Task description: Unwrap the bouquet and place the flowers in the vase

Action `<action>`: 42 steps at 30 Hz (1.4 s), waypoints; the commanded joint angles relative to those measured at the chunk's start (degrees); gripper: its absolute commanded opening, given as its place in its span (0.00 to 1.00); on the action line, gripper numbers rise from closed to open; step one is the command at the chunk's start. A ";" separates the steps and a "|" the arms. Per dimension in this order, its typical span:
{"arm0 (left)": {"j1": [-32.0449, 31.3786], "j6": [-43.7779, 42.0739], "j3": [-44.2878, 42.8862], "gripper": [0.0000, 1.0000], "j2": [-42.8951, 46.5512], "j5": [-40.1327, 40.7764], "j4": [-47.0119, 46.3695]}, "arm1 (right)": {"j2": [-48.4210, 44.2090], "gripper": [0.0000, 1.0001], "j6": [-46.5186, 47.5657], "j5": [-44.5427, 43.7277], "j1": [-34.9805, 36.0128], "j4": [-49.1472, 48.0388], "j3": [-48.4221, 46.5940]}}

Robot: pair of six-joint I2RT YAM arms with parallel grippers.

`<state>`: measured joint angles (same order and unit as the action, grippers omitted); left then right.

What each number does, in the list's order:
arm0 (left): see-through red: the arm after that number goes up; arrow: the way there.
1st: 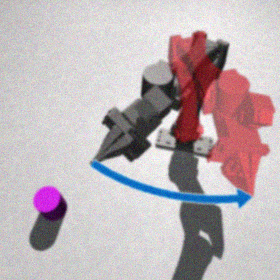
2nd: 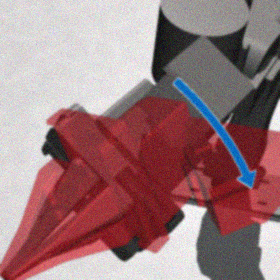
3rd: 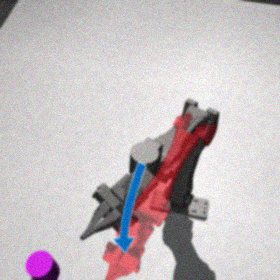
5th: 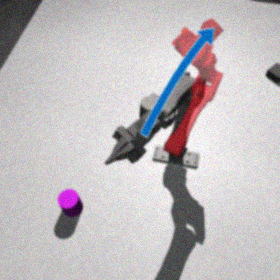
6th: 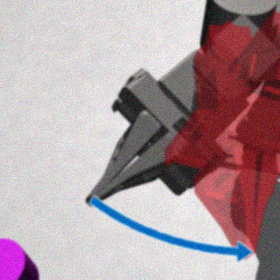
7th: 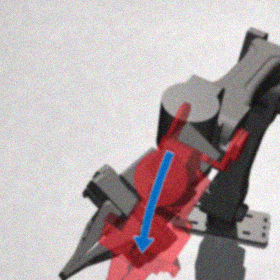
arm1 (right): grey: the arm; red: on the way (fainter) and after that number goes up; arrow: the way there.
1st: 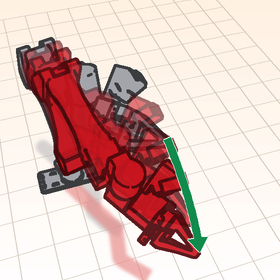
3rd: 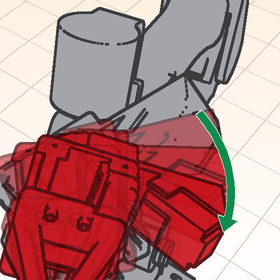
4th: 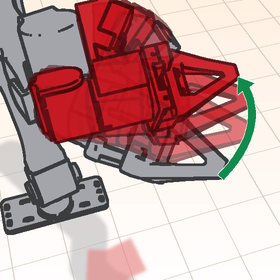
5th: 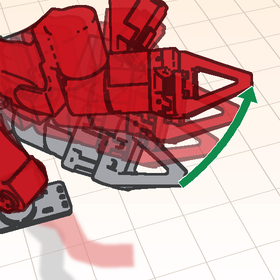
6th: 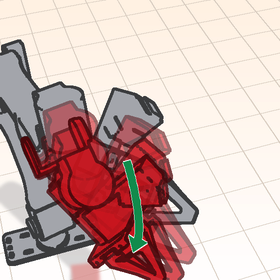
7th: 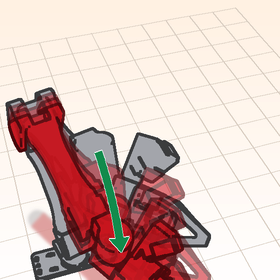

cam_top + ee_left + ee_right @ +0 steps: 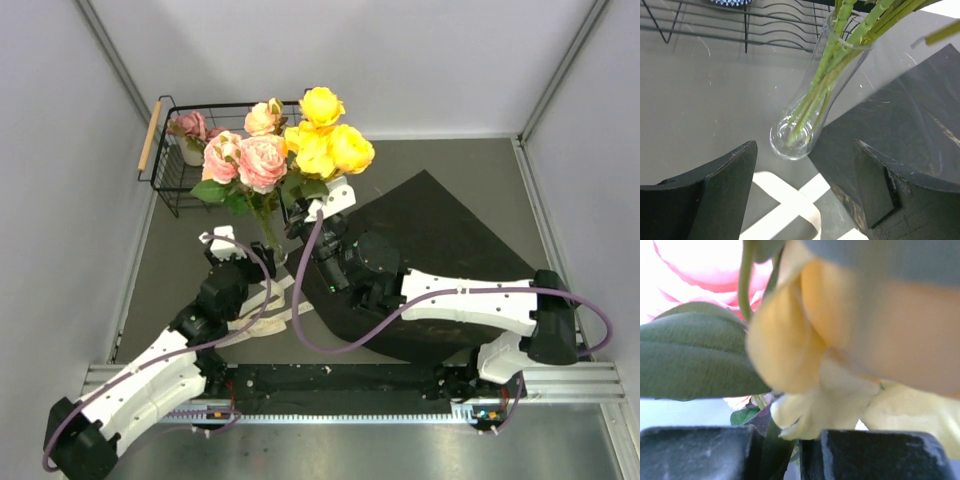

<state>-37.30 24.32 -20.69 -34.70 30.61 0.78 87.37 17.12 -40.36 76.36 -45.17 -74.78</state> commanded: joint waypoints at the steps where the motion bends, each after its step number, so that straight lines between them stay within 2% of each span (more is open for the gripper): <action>1: 2.58 -9.79 3.54 0.81 -4.14 -7.76 -22.46 | -3.79 0.00 -8.76 -2.26 0.55 5.87 -3.17; 3: 2.58 -13.31 5.30 0.78 -5.63 -9.86 -29.73 | -3.96 0.00 -10.18 -2.88 0.63 7.19 -3.26; 10: 3.11 -21.23 9.17 0.76 -11.61 -10.31 -43.92 | -3.97 0.00 -10.53 -1.57 0.63 6.76 -2.82; 17: 4.43 -21.68 8.38 0.75 -18.11 -10.04 -48.76 | -2.12 0.00 -9.48 -3.67 0.63 7.55 -5.01; 22: 5.65 -22.30 7.86 0.69 -21.64 -10.22 -52.36 | 0.25 0.00 -8.86 -6.57 0.46 6.67 -6.78; 32: 7.33 -23.70 8.47 0.62 -26.30 -15.23 -59.75 | 3.15 0.00 -10.80 -10.00 -0.16 7.11 -11.52; 37: 7.94 -23.88 8.47 0.50 -27.44 -16.63 -60.19 | 5.26 0.00 -10.62 -11.41 -0.77 5.53 -13.62; 42: 8.03 -25.28 7.42 0.40 -27.44 -16.46 -58.35 | 7.46 0.00 -4.21 -11.59 -0.86 0.88 -14.60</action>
<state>-29.41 -0.08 -12.10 -62.17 15.84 -54.92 93.45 8.19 -51.24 75.83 -38.59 -86.32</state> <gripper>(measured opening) 0.443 0.049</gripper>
